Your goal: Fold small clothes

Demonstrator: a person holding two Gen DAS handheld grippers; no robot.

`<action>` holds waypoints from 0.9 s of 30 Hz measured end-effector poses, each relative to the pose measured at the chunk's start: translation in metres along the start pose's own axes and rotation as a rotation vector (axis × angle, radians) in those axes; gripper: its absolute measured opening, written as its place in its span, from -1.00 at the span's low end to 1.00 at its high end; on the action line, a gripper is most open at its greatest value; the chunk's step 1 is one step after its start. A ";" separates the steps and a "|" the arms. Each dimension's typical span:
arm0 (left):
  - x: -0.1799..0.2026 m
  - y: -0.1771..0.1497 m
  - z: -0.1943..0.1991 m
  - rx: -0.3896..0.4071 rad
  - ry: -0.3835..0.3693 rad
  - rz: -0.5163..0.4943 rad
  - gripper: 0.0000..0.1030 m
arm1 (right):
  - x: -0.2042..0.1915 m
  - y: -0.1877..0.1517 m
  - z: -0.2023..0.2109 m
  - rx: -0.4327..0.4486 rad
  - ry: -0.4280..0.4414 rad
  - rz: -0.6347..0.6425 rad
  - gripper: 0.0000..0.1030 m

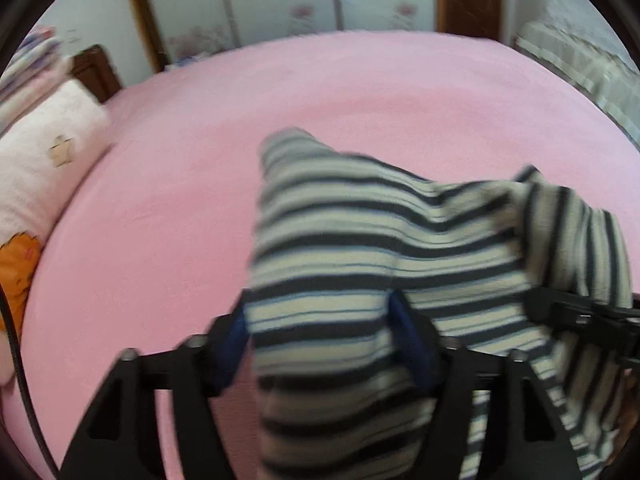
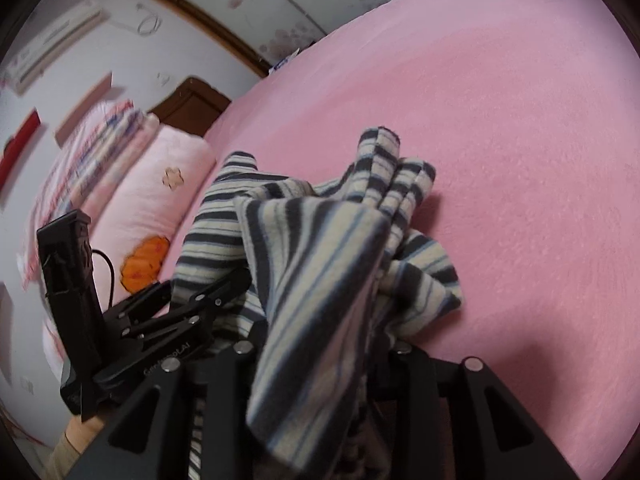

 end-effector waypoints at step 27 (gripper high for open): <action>0.004 -0.068 0.069 0.111 -0.058 0.153 0.79 | -0.058 -0.042 0.033 -0.010 -0.186 0.270 -0.72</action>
Point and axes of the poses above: each gripper's, at about its wrist camera, not at the fingertips, and z roughly against the way its jaws point, x to its right, y to its top, the point moved 8 cm from there along -z, roughly the way its jaws point, and after that the axes turned 14 degrees about -x, right-handed, at the moved point
